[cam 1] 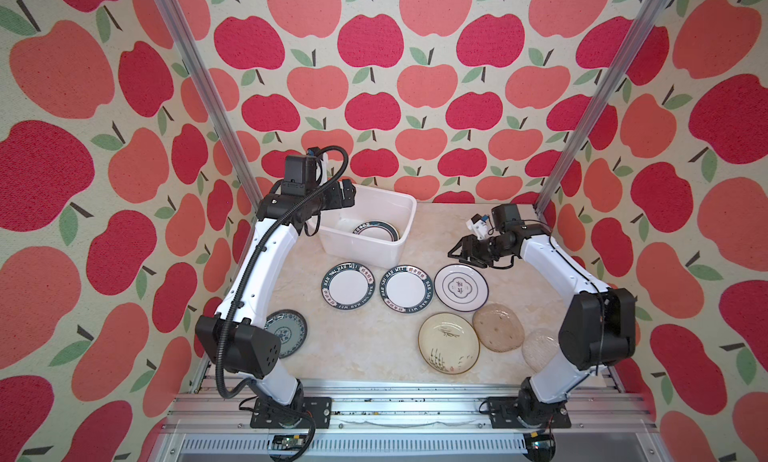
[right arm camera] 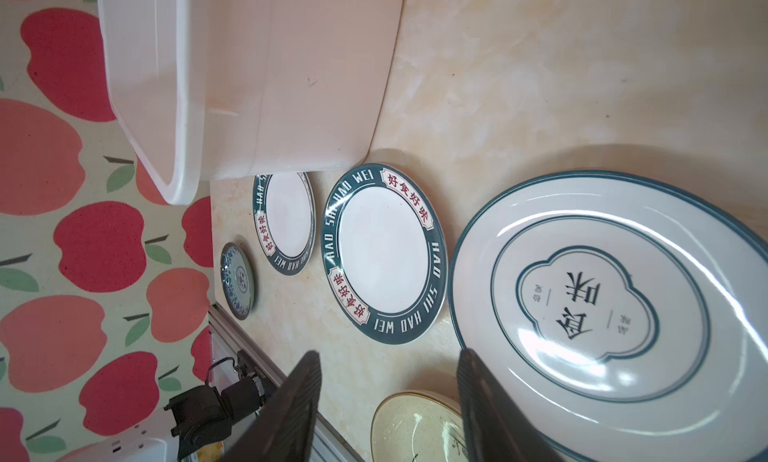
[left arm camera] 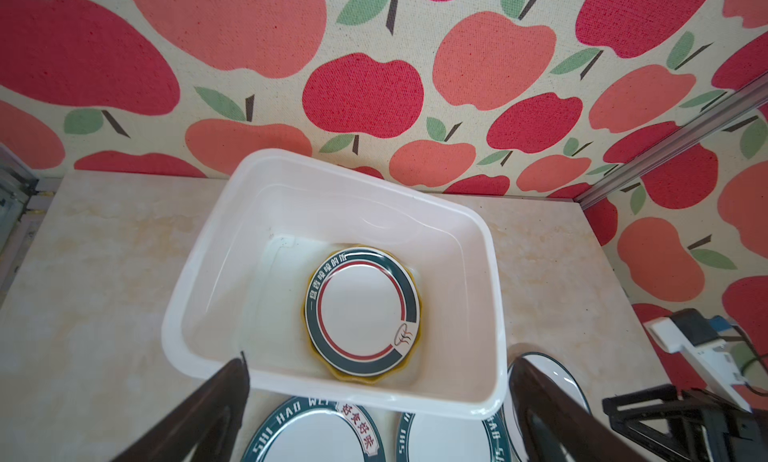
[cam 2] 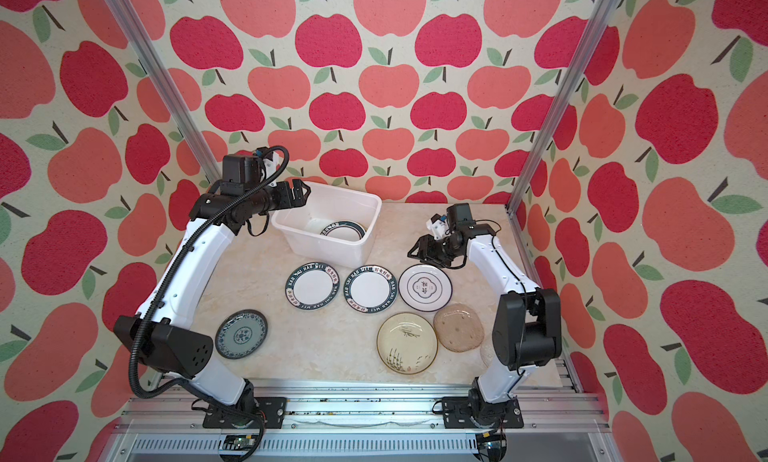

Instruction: Place the plates into the plastic bin on the countertop

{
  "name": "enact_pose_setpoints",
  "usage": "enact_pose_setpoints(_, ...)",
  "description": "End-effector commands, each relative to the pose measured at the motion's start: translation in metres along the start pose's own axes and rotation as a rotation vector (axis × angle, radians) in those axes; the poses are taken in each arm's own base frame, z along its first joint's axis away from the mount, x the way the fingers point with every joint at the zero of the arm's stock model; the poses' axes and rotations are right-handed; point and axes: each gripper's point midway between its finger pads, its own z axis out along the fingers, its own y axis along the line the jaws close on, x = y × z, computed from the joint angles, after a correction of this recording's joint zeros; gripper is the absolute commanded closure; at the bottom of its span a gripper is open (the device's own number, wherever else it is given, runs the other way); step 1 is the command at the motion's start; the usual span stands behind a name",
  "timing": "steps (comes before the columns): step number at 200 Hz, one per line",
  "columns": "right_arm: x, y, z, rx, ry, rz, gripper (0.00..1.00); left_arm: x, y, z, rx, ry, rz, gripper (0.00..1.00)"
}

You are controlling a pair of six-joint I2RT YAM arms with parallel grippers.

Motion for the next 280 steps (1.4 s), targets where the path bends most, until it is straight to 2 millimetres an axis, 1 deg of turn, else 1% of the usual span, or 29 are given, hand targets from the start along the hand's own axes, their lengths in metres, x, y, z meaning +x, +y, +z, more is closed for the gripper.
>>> enact_pose_setpoints(1,-0.003,0.014,0.018,-0.074,0.041,-0.126,0.44,0.053,-0.016,-0.02,0.061,0.139,-0.099,0.01)
enact_pose_setpoints(14,-0.004,0.008,0.028,-0.071,0.057,-0.129,0.44,0.085,-0.024,-0.03,0.075,0.211,-0.13,0.0)
enact_pose_setpoints(31,-0.008,-0.004,0.043,-0.054,0.069,-0.126,0.43,0.126,-0.039,-0.035,0.103,0.314,-0.163,0.01)
enact_pose_setpoints(43,-0.011,-0.011,0.053,-0.052,0.079,-0.117,0.43,0.15,-0.048,-0.037,0.123,0.38,-0.187,0.0)
enact_pose_setpoints(53,-0.015,-0.014,0.061,-0.052,0.086,-0.106,0.43,0.17,-0.054,-0.036,0.145,0.434,-0.221,0.0)
enact_pose_setpoints(58,-0.016,-0.015,0.064,-0.055,0.09,-0.103,0.43,0.182,-0.056,-0.035,0.15,0.464,-0.246,0.0)
enact_pose_setpoints(70,-0.02,-0.018,0.071,-0.056,0.094,-0.101,0.42,0.202,-0.058,-0.032,0.161,0.515,-0.307,0.0)
enact_pose_setpoints(84,-0.023,-0.02,0.08,-0.054,0.098,-0.105,0.42,0.221,-0.06,-0.025,0.177,0.544,-0.375,0.0)
enact_pose_setpoints(98,-0.025,-0.023,0.089,-0.043,0.114,-0.109,0.42,0.239,-0.061,-0.013,0.196,0.558,-0.436,0.01)
enact_pose_setpoints(106,-0.026,-0.024,0.094,-0.037,0.123,-0.118,0.42,0.247,-0.06,-0.007,0.193,0.555,-0.458,0.01)
enact_pose_setpoints(117,-0.027,-0.025,0.1,-0.029,0.135,-0.127,0.41,0.252,-0.06,0.002,0.204,0.531,-0.481,0.01)
enact_pose_setpoints(141,-0.029,-0.022,0.112,-0.014,0.16,-0.149,0.41,0.266,-0.053,0.024,0.205,0.484,-0.545,0.01)
enact_pose_setpoints(161,-0.029,-0.028,0.12,0.01,0.177,-0.138,0.41,0.283,-0.045,0.041,0.181,0.507,-0.557,0.01)
enact_pose_setpoints(174,-0.028,-0.033,0.125,0.023,0.192,-0.131,0.41,0.291,-0.044,0.05,0.181,0.527,-0.545,0.01)
enact_pose_setpoints(187,-0.025,-0.032,0.13,0.023,0.207,-0.13,0.41,0.297,-0.045,0.06,0.185,0.533,-0.548,0.0)
enact_pose_setpoints(203,-0.019,-0.03,0.138,0.022,0.234,-0.13,0.41,0.301,-0.048,0.07,0.202,0.534,-0.549,0.0)
enact_pose_setpoints(233,0.001,-0.028,0.148,0.022,0.288,-0.132,0.41,0.318,-0.048,0.084,0.188,0.574,-0.547,0.01)
enact_pose_setpoints(253,0.014,-0.025,0.153,0.012,0.319,-0.13,0.41,0.328,-0.049,0.089,0.184,0.597,-0.548,0.02)
enact_pose_setpoints(280,0.028,-0.021,0.157,0.005,0.358,-0.142,0.41,0.336,-0.047,0.093,0.179,0.617,-0.542,0.03)
